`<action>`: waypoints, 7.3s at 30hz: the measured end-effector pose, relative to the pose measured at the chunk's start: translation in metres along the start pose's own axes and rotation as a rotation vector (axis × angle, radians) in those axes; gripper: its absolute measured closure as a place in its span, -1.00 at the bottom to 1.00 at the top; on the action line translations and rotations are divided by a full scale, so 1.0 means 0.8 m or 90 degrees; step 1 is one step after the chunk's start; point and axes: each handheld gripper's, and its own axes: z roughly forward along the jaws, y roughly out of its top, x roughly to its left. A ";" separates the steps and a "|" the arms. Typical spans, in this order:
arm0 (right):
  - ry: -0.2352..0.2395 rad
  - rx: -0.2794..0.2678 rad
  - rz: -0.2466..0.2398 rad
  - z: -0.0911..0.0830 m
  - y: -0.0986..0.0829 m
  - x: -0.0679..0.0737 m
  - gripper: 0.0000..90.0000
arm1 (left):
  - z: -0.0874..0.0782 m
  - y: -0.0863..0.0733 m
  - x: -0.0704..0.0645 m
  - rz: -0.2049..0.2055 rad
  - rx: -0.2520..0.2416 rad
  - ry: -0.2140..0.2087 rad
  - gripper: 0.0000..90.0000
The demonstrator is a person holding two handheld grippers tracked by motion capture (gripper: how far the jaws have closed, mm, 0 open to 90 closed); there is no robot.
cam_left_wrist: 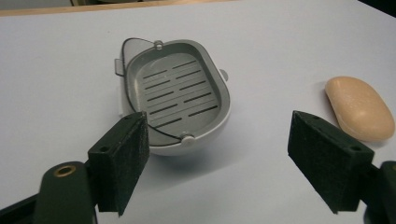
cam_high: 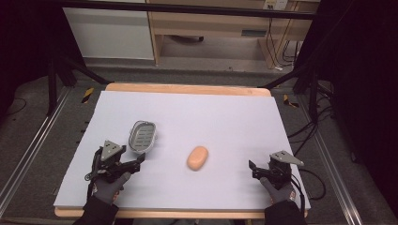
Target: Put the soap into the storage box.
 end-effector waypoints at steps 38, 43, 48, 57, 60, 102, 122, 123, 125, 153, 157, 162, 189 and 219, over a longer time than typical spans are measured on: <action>-0.002 0.003 -0.004 0.001 0.002 0.002 -0.84 | 0.021 0.024 -0.058 0.061 0.008 -0.052 -0.53; -0.003 0.006 -0.005 0.002 0.001 0.003 -0.83 | 0.027 0.032 -0.068 0.072 0.011 -0.058 -0.53; -0.008 0.006 -0.006 0.002 0.001 0.003 -0.83 | 0.032 0.041 -0.078 0.075 0.009 -0.067 -0.54; -0.014 0.007 -0.010 0.001 0.000 0.002 -0.84 | 0.044 0.047 -0.103 0.098 0.018 -0.085 -0.55; -0.011 0.009 -0.007 0.000 0.000 0.003 -0.84 | 0.053 0.047 -0.111 0.104 0.024 -0.088 -0.55; -0.012 0.018 -0.007 0.002 -0.001 0.003 -0.84 | 0.124 0.040 -0.164 0.115 0.091 -0.123 -0.60; -0.010 0.025 -0.002 0.003 -0.001 0.002 -0.84 | 0.153 0.037 -0.182 0.127 0.132 -0.116 -0.65; -0.012 0.024 -0.005 0.003 -0.002 0.002 -0.84 | 0.154 0.038 -0.181 0.131 0.139 -0.116 -0.65; -0.011 0.023 -0.003 0.003 -0.002 0.002 -0.84 | 0.158 0.037 -0.181 0.128 0.141 -0.113 -0.65; -0.006 0.031 -0.006 0.006 -0.002 0.003 -0.84 | 0.183 0.027 -0.187 0.131 0.197 -0.108 -0.42; -0.006 0.032 -0.008 0.006 -0.002 0.003 -0.84 | 0.185 0.027 -0.187 0.128 0.203 -0.112 -0.39; -0.005 0.033 -0.007 0.006 -0.002 0.003 -0.84 | 0.185 0.027 -0.189 0.133 0.204 -0.105 -0.38; -0.004 0.035 -0.007 0.007 -0.002 0.004 -0.84 | 0.185 0.028 -0.192 0.139 0.210 -0.085 -0.30; -0.006 0.035 -0.009 0.006 -0.002 0.004 -0.84 | 0.149 0.044 -0.184 0.137 0.175 -0.104 -0.29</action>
